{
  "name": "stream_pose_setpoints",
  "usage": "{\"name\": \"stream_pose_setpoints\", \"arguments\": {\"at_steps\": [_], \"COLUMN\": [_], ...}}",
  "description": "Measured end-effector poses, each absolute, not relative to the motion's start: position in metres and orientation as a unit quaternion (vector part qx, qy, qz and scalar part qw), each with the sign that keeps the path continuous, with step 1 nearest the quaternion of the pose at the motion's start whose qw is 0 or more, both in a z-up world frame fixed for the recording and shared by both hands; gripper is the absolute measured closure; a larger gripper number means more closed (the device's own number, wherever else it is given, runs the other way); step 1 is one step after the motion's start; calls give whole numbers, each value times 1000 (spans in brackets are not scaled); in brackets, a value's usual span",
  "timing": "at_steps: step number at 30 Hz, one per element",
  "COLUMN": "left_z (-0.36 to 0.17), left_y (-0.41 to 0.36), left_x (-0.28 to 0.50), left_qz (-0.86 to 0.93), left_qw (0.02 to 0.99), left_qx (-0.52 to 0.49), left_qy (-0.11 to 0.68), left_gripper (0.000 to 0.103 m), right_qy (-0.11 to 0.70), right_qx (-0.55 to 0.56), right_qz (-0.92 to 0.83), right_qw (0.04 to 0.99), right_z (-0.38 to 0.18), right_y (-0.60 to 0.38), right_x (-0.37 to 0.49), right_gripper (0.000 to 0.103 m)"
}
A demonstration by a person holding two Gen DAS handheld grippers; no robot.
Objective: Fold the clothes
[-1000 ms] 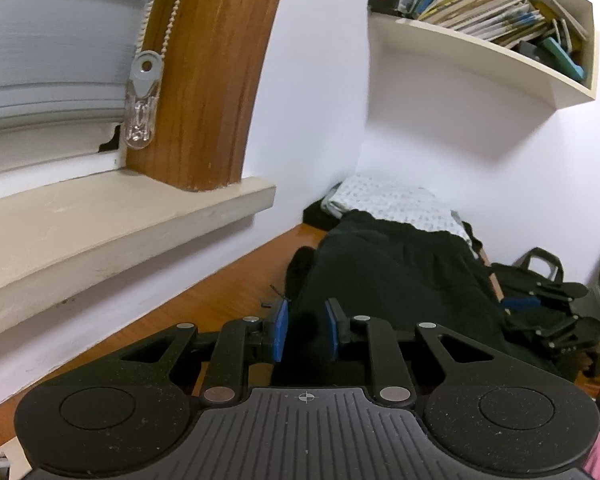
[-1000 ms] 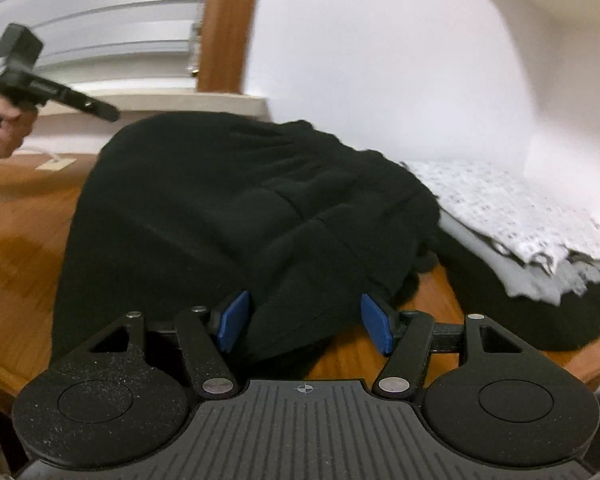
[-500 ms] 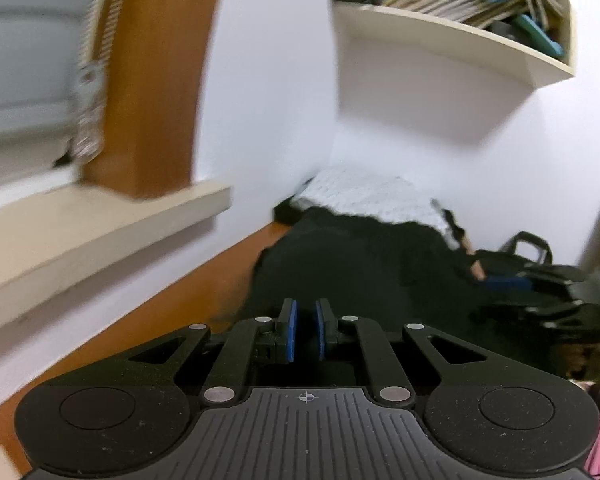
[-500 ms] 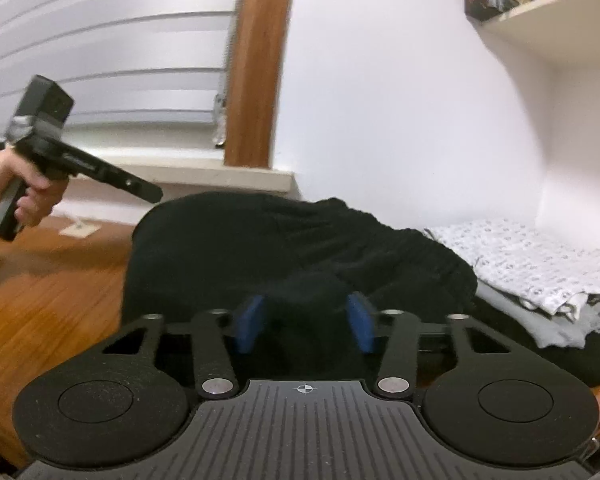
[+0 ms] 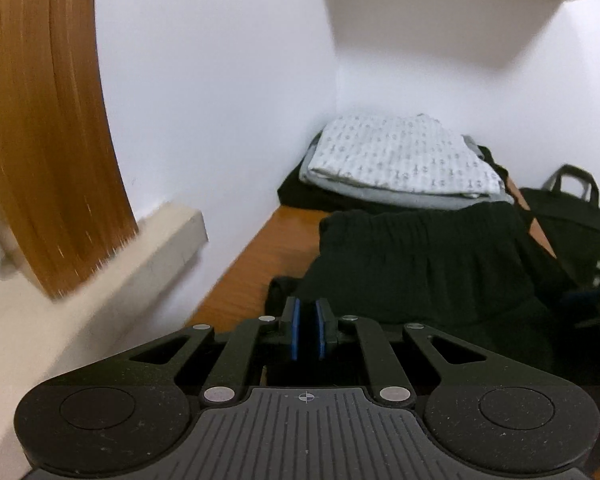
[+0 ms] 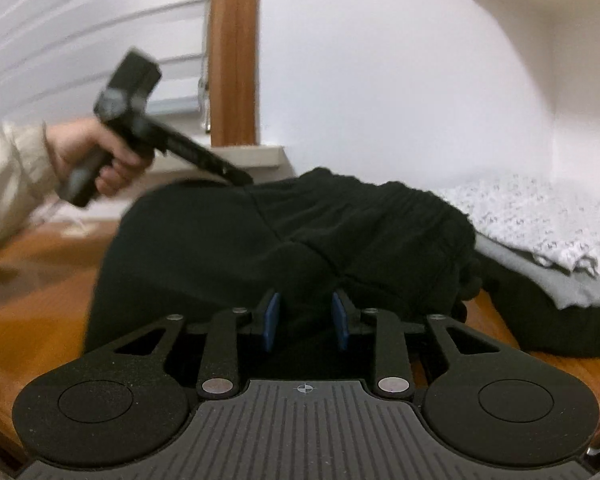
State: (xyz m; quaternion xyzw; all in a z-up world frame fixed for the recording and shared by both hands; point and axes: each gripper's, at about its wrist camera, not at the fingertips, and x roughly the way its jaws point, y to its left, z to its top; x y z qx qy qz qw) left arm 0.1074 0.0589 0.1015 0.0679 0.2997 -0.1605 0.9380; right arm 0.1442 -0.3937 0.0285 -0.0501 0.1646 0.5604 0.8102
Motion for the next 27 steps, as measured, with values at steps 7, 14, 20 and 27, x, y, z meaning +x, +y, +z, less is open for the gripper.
{"name": "stream_pose_setpoints", "arguments": {"at_steps": [7, 14, 20, 27], "left_z": [92, 69, 67, 63], "left_y": [86, 118, 140, 133], "left_x": [103, 120, 124, 126], "left_qz": [-175, -203, -237, -267], "left_qw": [932, 917, 907, 896], "left_qx": [46, -36, -101, -105], "left_qy": [313, 341, 335, 337], "left_gripper": [54, 35, 32, 24], "right_qy": [258, 314, 328, 323], "right_qx": [84, 139, 133, 99], "right_qz": [485, 471, 468, 463], "right_qw": [831, 813, 810, 820], "right_z": [16, 2, 1, 3], "right_y": [-422, -407, -385, -371], "right_x": [180, 189, 191, 190], "right_gripper": [37, 24, 19, 16]}}
